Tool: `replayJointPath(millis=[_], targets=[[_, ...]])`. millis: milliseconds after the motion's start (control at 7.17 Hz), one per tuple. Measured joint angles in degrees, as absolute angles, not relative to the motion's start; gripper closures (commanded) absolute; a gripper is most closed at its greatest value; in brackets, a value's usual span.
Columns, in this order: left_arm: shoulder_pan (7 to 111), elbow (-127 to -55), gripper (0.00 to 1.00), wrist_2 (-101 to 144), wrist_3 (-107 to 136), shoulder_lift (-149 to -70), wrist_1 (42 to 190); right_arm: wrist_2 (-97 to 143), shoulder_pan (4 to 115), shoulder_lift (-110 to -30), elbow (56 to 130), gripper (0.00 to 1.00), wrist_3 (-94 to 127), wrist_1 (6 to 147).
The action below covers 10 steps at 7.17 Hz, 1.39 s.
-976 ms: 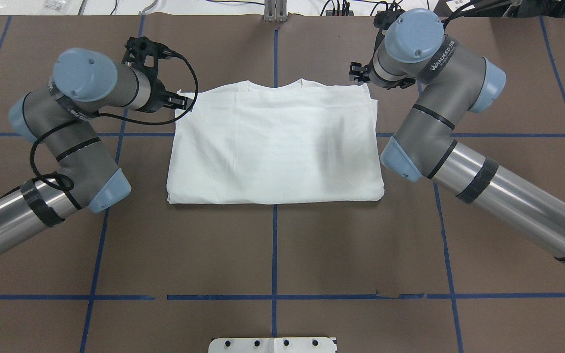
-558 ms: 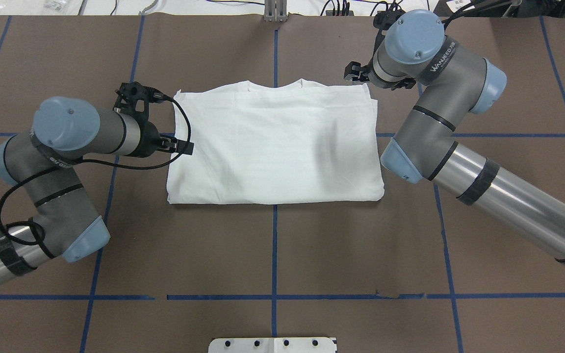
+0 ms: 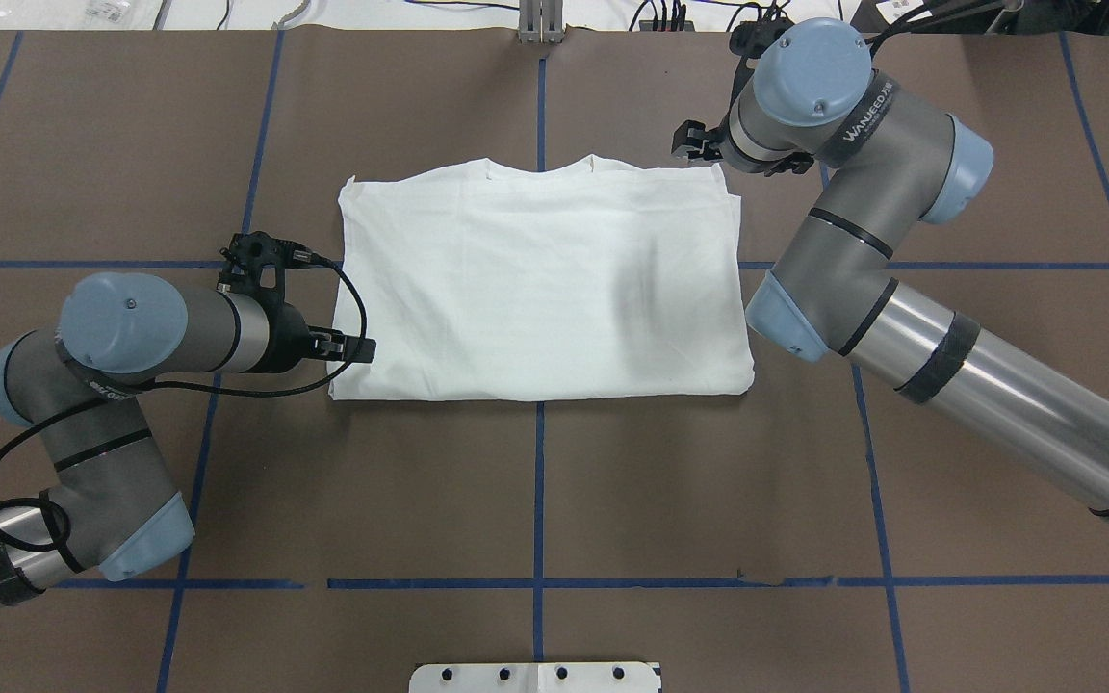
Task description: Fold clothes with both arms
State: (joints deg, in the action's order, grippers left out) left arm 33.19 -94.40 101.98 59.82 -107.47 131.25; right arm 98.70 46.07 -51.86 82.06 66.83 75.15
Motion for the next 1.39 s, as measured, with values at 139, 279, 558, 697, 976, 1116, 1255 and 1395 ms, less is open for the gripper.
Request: replayJointPath(millis=[139, 279, 558, 697, 976, 1116, 1255, 1395], targets=[[32.5, -94.4, 0.47, 101.9, 60.6, -107.4, 131.4, 98.7, 46.1, -51.9, 82.1, 0.01, 66.8, 75.1], [31.7, -94.5, 0.47, 101.7, 61.0, -107.4, 131.4, 98.7, 46.0, -51.9, 82.1, 0.01, 66.8, 75.1], [30.3, -94.5, 0.99, 101.2, 61.7, -107.3, 131.5, 98.7, 46.0, -51.9, 82.2, 0.01, 66.9, 75.1], [29.9, -94.7, 1.0, 100.9, 62.3, -107.3, 131.5, 98.7, 46.0, -51.9, 82.2, 0.01, 66.8, 75.1], [29.6, -97.3, 1.0, 100.3, 62.4, -105.2, 131.4, 98.7, 46.0, -51.9, 82.3, 0.0, 67.0, 75.1], [29.7, -100.8, 1.0, 100.4, 61.3, -101.9, 131.3, 98.7, 45.9, -52.0, 82.6, 0.01, 67.3, 75.1], [30.3, -103.6, 1.0, 100.5, 58.4, -98.4, 131.2, 98.7, 45.8, -52.2, 83.0, 0.01, 67.4, 75.1], [32.5, -104.6, 1.0, 100.5, 53.6, -96.3, 131.1, 98.7, 45.7, -52.3, 83.3, 0.01, 67.5, 75.1]])
